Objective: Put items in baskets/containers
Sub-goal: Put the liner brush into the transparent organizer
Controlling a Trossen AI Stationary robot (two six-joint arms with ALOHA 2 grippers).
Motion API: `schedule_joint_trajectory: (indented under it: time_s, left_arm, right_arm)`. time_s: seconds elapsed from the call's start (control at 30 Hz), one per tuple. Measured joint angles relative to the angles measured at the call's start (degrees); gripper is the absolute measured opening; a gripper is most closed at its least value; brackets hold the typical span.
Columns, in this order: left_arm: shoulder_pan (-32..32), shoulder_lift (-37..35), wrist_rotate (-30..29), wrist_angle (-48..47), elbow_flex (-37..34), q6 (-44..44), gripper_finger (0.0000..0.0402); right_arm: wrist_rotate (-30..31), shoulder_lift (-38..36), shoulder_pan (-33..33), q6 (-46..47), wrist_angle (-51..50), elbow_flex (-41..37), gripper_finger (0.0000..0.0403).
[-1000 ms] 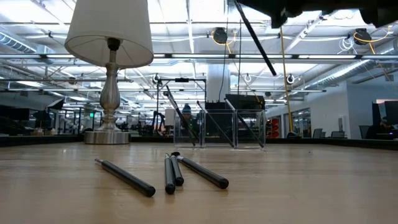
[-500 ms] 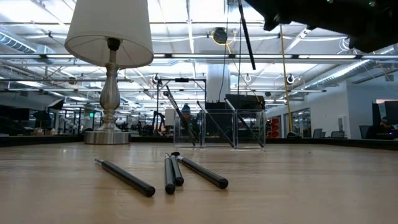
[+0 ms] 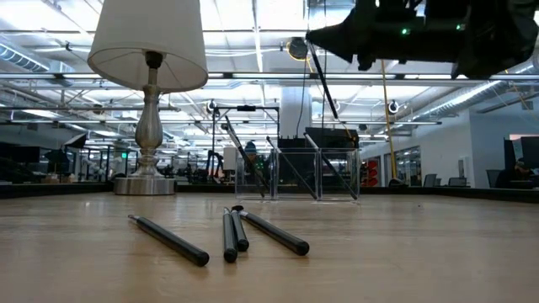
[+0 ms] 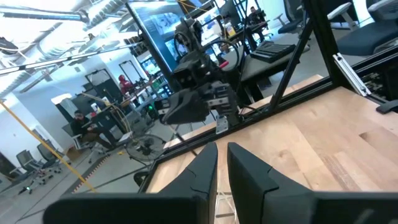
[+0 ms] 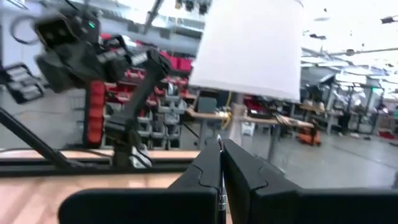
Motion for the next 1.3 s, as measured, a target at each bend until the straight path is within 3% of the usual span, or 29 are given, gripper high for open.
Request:
schedule_joint_trajectory:
  time_s: [0.1, 0.27, 0.33, 0.53, 0.7, 0.83, 1.17, 1.3]
  left_arm:
    - [0.0, 0.0, 0.0, 0.0, 0.0, 0.0, 0.0047]
    - [0.0, 0.0, 0.0, 0.0, 0.0, 0.0, 0.0047]
    - [0.0, 0.0, 0.0, 0.0, 0.0, -0.1, 0.0047]
    - [0.0, 0.0, 0.0, 0.0, 0.0, -2.4, 0.0047]
    - [0.0, 0.0, -0.1, 0.0, 0.0, -2.6, 0.0047]
    - [0.0, 0.0, -0.1, 0.0, 0.0, -2.2, 0.0047]
    - [2.3, 0.0, 0.0, 0.0, 0.0, -2.1, 0.0047]
    - [3.2, 0.0, 0.0, 0.0, 0.0, -3.1, 0.0047]
  right_arm:
    - [-0.3, 0.0, -1.7, 1.4, -1.3, 0.0, 0.0000]
    - [-7.5, 2.8, -4.1, 5.0, 1.2, 0.0, 0.0000]
    - [-7.5, 4.0, -4.2, 5.2, 1.7, 0.0, 0.0000]
    - [-5.6, 6.3, -3.1, 5.4, 5.9, -2.1, 0.0000]
    - [0.2, 6.3, -2.0, 5.5, 7.2, -5.9, 0.0000]
    - [0.1, 6.3, -2.0, 4.7, 10.3, -8.0, 0.0000]
    - [0.4, 8.6, -2.9, 5.3, 10.3, -8.2, 0.0000]
    - [3.5, 13.0, -3.6, 7.5, 10.4, -6.6, 0.0000]
